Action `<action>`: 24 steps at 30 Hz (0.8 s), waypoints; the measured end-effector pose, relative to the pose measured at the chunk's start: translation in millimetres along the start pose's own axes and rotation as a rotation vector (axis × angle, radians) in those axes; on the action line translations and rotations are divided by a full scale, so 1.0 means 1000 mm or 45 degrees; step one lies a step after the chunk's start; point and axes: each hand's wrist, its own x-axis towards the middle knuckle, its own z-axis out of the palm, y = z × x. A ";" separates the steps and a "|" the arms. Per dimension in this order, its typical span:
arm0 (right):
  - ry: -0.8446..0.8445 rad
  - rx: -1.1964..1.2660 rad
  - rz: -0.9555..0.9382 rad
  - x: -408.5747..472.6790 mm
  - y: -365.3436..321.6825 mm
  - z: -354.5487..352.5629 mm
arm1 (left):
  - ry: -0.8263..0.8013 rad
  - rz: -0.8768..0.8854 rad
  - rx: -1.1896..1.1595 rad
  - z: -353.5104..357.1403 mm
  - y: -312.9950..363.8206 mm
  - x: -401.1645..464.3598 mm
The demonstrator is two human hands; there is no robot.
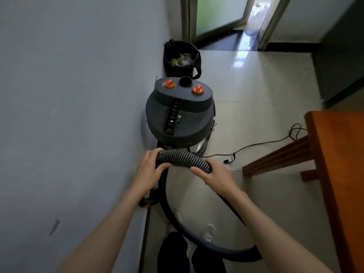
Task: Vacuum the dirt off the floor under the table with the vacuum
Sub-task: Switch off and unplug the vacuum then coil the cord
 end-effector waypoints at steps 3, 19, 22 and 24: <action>0.113 0.219 0.100 0.028 0.011 0.037 | 0.033 0.087 0.104 0.014 -0.029 0.036; 0.348 0.077 0.296 0.139 0.047 0.129 | 0.017 0.187 0.098 0.066 -0.115 0.148; 0.361 0.089 0.276 0.144 0.051 0.135 | 0.020 0.074 -0.003 0.064 -0.111 0.149; 0.376 0.073 0.268 0.151 0.052 0.132 | 0.071 -0.041 -0.042 0.068 -0.103 0.150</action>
